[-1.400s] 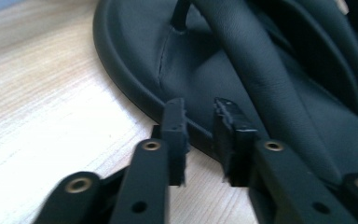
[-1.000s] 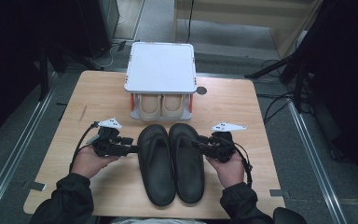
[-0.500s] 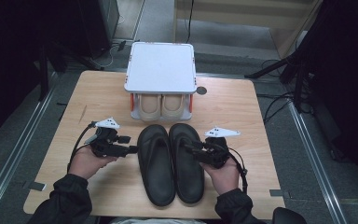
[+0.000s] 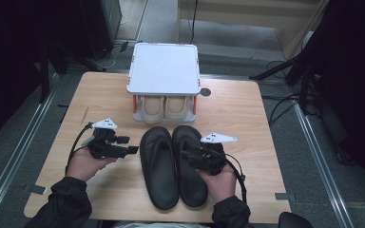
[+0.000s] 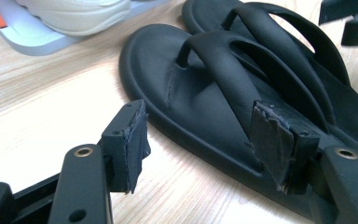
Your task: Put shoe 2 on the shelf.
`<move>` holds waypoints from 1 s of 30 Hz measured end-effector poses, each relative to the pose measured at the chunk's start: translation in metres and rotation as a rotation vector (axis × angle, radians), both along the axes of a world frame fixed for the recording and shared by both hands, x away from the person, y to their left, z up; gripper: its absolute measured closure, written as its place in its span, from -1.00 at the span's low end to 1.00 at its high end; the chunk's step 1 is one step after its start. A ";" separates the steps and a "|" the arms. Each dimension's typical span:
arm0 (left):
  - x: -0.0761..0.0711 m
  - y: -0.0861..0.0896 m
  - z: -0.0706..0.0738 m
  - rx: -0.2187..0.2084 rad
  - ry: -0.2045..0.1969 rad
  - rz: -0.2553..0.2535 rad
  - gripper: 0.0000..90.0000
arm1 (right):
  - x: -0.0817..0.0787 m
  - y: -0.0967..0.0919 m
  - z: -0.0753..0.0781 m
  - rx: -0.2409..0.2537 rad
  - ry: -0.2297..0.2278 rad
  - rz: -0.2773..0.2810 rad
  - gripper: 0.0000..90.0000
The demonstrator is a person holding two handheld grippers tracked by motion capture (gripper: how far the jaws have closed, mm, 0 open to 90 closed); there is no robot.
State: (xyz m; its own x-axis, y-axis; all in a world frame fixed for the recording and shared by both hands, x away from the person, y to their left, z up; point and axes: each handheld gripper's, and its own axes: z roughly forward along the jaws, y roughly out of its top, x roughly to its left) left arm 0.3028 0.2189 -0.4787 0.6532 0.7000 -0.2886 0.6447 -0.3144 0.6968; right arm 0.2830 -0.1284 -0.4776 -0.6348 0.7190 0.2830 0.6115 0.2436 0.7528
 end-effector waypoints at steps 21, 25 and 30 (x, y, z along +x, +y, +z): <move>0.008 -0.002 0.002 -0.034 0.005 -0.010 -0.16 | -0.004 0.037 -0.024 -0.041 0.020 -0.065 -0.31; 0.011 -0.002 0.002 -0.050 0.007 -0.007 -0.16 | -0.002 0.043 -0.028 -0.069 0.013 -0.066 -0.29; 0.014 -0.001 0.003 -0.052 0.003 -0.004 -0.16 | 0.000 0.055 -0.034 -0.106 0.006 -0.083 -0.18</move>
